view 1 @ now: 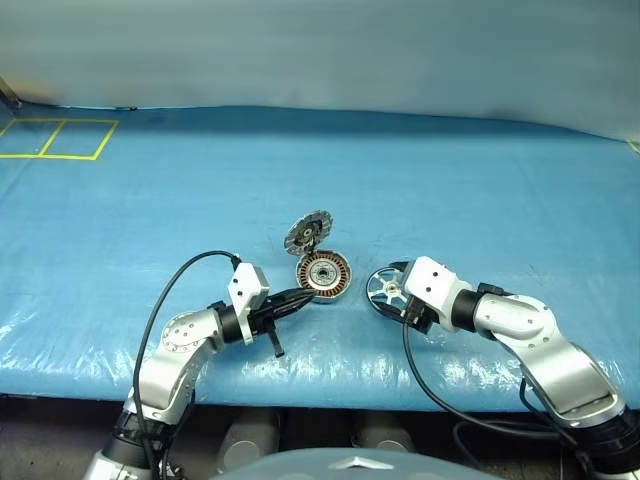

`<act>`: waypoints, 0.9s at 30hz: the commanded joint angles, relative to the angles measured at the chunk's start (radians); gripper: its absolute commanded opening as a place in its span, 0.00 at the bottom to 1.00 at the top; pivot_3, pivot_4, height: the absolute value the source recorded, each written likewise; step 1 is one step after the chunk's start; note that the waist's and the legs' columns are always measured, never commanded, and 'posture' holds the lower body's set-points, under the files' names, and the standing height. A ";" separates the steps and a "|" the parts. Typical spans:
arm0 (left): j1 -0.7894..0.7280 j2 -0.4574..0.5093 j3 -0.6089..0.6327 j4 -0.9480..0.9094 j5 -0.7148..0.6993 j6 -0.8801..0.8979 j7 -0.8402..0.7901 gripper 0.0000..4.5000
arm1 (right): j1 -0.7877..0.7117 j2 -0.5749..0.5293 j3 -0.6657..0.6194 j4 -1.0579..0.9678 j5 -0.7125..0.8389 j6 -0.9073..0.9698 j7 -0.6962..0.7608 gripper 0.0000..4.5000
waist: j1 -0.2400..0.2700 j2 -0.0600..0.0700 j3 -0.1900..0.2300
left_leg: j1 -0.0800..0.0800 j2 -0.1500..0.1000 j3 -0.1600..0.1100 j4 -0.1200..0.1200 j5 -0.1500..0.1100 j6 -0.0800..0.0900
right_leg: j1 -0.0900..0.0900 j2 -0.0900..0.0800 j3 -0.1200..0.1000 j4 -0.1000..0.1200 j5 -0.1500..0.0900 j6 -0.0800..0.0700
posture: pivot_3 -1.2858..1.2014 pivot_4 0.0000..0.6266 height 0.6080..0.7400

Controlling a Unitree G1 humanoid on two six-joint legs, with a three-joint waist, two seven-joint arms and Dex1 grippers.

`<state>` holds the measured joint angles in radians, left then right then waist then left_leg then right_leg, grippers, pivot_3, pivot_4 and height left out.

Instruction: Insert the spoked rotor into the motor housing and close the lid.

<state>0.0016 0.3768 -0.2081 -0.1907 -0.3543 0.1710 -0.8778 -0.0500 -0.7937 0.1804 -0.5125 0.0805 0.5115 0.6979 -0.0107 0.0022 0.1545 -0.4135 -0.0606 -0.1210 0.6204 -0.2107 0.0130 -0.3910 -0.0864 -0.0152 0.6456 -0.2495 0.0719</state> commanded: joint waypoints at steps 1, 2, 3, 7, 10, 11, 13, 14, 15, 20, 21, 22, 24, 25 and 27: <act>-0.004 0.001 -0.009 -0.046 -0.009 -0.002 -0.011 0.00 | -0.054 -0.022 0.003 0.001 -0.015 0.014 0.033 0.94 | 0.001 0.000 0.000 | 0.000 0.000 0.000 0.001 0.000 0.000 | 0.000 0.000 0.000 0.000 0.000 0.001 | 0.52 0.24 1.00; -0.005 0.002 -0.010 -0.044 -0.005 -0.005 -0.009 0.00 | -0.070 -0.029 0.009 0.007 -0.029 0.016 0.037 0.94 | 0.001 -0.001 0.000 | 0.000 0.000 0.000 0.001 0.000 0.001 | 0.000 0.000 0.000 0.000 0.000 0.001 | 0.52 0.24 1.00; -0.006 0.001 -0.009 -0.041 -0.001 -0.008 -0.003 0.00 | -0.083 -0.032 0.011 0.009 -0.031 0.025 0.043 0.94 | 0.002 -0.001 0.000 | 0.000 0.000 0.001 0.002 -0.001 0.001 | 0.001 0.000 0.000 0.000 0.001 0.002 | 0.52 0.24 1.00; -0.010 -0.005 -0.010 -0.032 0.006 -0.012 0.010 0.00 | -0.121 -0.071 0.015 0.013 -0.060 0.001 0.085 0.94 | 0.004 -0.001 0.001 | 0.000 0.000 0.001 0.004 -0.001 0.002 | 0.001 -0.001 0.001 0.000 0.002 0.001 | 0.52 0.24 1.00; -0.008 -0.006 -0.013 -0.024 0.010 -0.014 0.009 0.00 | -0.153 -0.173 0.043 0.040 -0.127 -0.092 0.166 0.94 | 0.005 0.000 0.001 | -0.001 -0.001 0.002 0.005 -0.002 0.003 | 0.001 -0.001 0.001 -0.001 0.003 0.001 | 0.52 0.24 1.00; -0.009 -0.007 -0.014 -0.021 0.009 -0.012 0.009 0.00 | -0.176 -0.207 0.053 0.044 -0.129 -0.113 0.214 0.94 | 0.005 0.000 0.001 | -0.001 -0.001 0.003 0.005 -0.002 0.004 | 0.001 -0.001 0.002 -0.001 0.003 0.001 | 0.52 0.24 1.00; -0.011 -0.008 -0.014 -0.017 0.009 -0.008 0.007 0.00 | -0.208 -0.237 0.065 0.051 -0.131 -0.138 0.267 0.94 | 0.003 0.000 0.002 | -0.001 -0.001 0.004 0.006 -0.003 0.005 | 0.001 -0.002 0.002 -0.001 0.003 0.002 | 0.52 0.24 1.00; -0.012 -0.008 -0.014 -0.017 0.009 -0.007 0.007 0.00 | -0.226 -0.243 0.073 0.058 -0.140 -0.149 0.280 0.94 | 0.001 0.000 0.002 | -0.001 -0.001 0.004 0.006 -0.003 0.005 | 0.001 -0.002 0.002 -0.001 0.003 0.002 | 0.52 0.24 1.00; -0.015 -0.008 -0.015 -0.017 0.010 -0.003 0.006 0.00 | -0.266 -0.240 0.089 0.068 -0.143 -0.159 0.309 0.94 | 0.000 0.000 0.002 | 0.000 -0.001 0.005 0.006 -0.003 0.005 | 0.002 -0.002 0.002 -0.001 0.003 0.002 | 0.52 0.24 1.00; -0.022 -0.008 -0.019 -0.023 0.012 0.007 0.011 0.00 | -0.391 -0.218 0.172 0.134 -0.187 -0.201 0.414 0.94 | 0.000 0.000 0.003 | 0.000 0.000 0.006 0.007 -0.003 0.005 | 0.001 -0.002 0.002 -0.001 0.004 0.002 | 0.52 0.24 1.00; -0.023 -0.008 -0.019 -0.023 0.012 0.008 0.012 0.00 | -0.401 -0.214 0.183 0.149 -0.195 -0.215 0.426 0.94 | 0.002 0.000 0.003 | 0.000 0.000 0.006 0.007 -0.003 0.005 | 0.001 -0.002 0.002 -0.001 0.004 0.002 | 0.52 0.24 1.00; -0.023 -0.008 -0.019 -0.024 0.013 0.010 0.013 0.00 | -0.412 -0.207 0.204 0.165 -0.209 -0.229 0.443 0.94 | 0.003 0.000 0.003 | 0.000 -0.001 0.006 0.007 -0.003 0.005 | 0.001 -0.003 0.002 -0.001 0.004 0.002 | 0.52 0.24 1.00; -0.019 -0.009 -0.017 -0.025 0.014 0.012 0.016 0.00 | -0.430 -0.196 0.238 0.201 -0.235 -0.249 0.473 0.94 | 0.004 -0.001 0.003 | -0.001 -0.001 0.005 0.008 -0.003 0.005 | 0.001 -0.003 0.002 -0.001 0.004 0.002 | 0.52 0.24 1.00; -0.016 -0.009 -0.016 -0.024 0.015 0.011 0.017 0.00 | -0.436 -0.193 0.248 0.216 -0.245 -0.259 0.488 0.94 | 0.004 -0.001 0.003 | -0.001 -0.002 0.006 0.008 -0.003 0.006 | 0.001 -0.003 0.003 -0.001 0.005 0.002 | 0.52 0.24 1.00; -0.009 -0.009 -0.015 -0.025 0.014 0.010 0.019 0.00 | -0.441 -0.189 0.252 0.237 -0.254 -0.271 0.508 0.94 | 0.003 0.000 0.003 | -0.001 -0.002 0.006 0.008 -0.003 0.005 | 0.000 -0.004 0.003 -0.001 0.005 0.002 | 0.52 0.24 1.00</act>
<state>-0.0129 0.3724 -0.2263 -0.1950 -0.3342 0.1878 -0.8615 -0.4649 -0.9793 0.4471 -0.2738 -0.1589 0.2635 1.1882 -0.0075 0.0017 0.1578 -0.4145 -0.0625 -0.1146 0.6281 -0.2137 0.0179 -0.3906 -0.0902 -0.0118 0.6449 -0.2449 0.0738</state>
